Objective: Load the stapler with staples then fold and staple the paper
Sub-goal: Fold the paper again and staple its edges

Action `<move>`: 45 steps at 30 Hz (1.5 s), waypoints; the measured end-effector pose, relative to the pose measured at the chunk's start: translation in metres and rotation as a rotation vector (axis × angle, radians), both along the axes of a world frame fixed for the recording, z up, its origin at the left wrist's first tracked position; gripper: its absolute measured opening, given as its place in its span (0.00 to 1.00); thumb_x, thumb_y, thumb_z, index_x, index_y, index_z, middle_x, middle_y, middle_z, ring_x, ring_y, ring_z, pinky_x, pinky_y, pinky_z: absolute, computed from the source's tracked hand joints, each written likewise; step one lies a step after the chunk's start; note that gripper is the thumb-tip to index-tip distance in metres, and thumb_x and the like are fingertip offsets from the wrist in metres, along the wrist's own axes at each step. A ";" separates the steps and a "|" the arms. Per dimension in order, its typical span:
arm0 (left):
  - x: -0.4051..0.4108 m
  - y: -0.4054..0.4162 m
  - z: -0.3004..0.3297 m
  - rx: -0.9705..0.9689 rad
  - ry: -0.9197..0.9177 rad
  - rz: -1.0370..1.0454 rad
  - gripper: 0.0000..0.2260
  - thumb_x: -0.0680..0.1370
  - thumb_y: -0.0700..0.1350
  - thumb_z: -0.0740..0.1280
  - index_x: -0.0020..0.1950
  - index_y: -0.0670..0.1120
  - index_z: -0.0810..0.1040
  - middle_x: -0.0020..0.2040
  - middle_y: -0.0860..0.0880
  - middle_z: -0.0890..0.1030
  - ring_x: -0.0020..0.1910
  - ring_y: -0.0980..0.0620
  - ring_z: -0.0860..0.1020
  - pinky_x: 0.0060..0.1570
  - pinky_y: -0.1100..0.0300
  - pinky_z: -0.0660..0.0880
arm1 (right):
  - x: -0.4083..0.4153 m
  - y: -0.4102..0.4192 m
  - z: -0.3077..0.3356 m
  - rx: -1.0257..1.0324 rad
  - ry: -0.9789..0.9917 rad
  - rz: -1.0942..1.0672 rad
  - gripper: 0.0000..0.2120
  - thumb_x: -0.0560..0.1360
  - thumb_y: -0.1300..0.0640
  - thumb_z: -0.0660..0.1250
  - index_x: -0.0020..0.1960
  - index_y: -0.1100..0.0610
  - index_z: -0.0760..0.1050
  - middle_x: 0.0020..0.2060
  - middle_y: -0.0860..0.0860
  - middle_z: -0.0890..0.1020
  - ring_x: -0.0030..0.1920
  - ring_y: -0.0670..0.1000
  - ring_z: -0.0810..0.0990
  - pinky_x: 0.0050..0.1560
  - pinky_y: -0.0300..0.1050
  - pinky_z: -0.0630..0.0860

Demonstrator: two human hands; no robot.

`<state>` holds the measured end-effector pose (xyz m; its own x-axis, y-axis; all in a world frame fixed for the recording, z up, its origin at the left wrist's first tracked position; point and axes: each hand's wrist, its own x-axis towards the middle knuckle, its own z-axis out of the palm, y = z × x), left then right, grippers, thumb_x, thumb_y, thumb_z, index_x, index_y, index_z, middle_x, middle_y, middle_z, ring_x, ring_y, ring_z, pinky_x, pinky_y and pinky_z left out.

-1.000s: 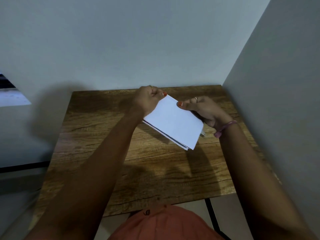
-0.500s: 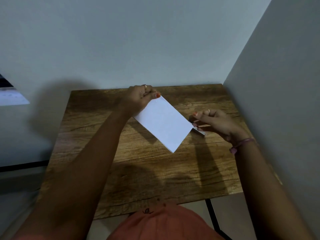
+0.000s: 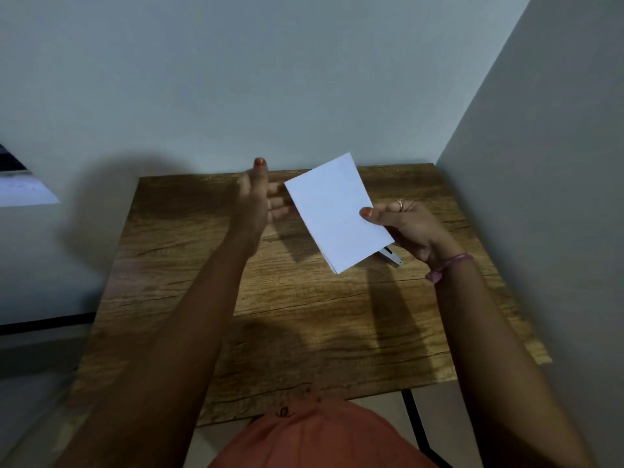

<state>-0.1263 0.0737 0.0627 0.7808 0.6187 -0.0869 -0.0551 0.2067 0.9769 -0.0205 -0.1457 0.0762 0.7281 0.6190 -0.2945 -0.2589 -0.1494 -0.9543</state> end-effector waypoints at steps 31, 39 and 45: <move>-0.007 -0.026 -0.008 -0.053 -0.168 -0.159 0.25 0.74 0.29 0.67 0.64 0.53 0.76 0.54 0.58 0.83 0.55 0.57 0.81 0.42 0.55 0.81 | -0.018 0.005 -0.028 0.394 0.485 0.060 0.13 0.73 0.60 0.62 0.56 0.63 0.70 0.43 0.57 0.83 0.43 0.54 0.84 0.41 0.49 0.82; -0.007 -0.033 0.010 0.182 -0.170 -0.280 0.25 0.76 0.31 0.65 0.69 0.51 0.70 0.49 0.64 0.83 0.50 0.46 0.81 0.53 0.34 0.73 | -0.040 0.018 -0.003 0.379 0.320 0.083 0.12 0.72 0.50 0.67 0.49 0.57 0.81 0.38 0.53 0.83 0.36 0.49 0.81 0.32 0.40 0.78; -0.009 -0.034 0.015 0.244 -0.161 -0.368 0.25 0.76 0.34 0.66 0.66 0.60 0.72 0.52 0.62 0.83 0.51 0.41 0.80 0.51 0.26 0.70 | -0.041 0.020 0.002 0.306 0.283 0.042 0.10 0.71 0.51 0.68 0.44 0.57 0.80 0.34 0.54 0.83 0.35 0.48 0.82 0.29 0.40 0.77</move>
